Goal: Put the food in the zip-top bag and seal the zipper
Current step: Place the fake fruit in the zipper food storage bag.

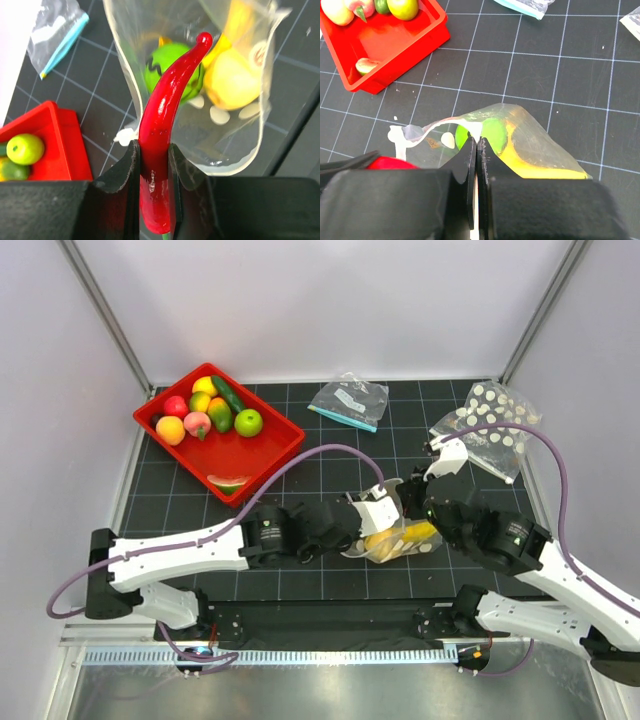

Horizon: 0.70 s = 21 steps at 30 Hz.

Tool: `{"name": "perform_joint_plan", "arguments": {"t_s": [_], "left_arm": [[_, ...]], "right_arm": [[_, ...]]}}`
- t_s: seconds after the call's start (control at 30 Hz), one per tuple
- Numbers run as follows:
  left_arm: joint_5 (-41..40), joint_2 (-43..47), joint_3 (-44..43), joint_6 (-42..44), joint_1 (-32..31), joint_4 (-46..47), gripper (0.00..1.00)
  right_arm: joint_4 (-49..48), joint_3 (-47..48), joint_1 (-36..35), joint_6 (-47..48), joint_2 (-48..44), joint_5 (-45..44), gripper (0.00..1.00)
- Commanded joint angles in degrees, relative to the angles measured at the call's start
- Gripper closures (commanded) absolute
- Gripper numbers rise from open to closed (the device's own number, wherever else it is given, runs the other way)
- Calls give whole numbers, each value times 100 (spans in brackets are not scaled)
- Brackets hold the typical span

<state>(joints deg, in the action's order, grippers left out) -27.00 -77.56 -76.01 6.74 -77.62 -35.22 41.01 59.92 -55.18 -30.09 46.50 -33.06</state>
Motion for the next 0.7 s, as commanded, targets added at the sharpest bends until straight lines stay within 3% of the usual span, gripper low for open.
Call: {"name": "perform_joint_plan", "arguments": {"t_s": [0.0,0.23,0.43,0.47,0.57,0.67], "left_arm": [[-217,-14,-257,117,-25,-301,100],[-631,625,163,-480,-25,857,100],[-429,1673,1506,-709,-16,3114,98],[-202,1883,1701,-823,-25,3866,98],[-121,1921,2291,-789,-25,5186,100],[-445,1501,2284,-780,-25,5691,100]], "right_arm": [[-428,11,-19,-50,-168,-113,99],[-489,-7,-19,-68,-141,-95,99],[-542,-33,-19,-76,-124,-96,99],[-559,-33,-19,-85,-115,-96,99],[-630,-51,-19,-94,-89,-52,99],[-673,-51,-19,-103,-71,-16,99]]}}
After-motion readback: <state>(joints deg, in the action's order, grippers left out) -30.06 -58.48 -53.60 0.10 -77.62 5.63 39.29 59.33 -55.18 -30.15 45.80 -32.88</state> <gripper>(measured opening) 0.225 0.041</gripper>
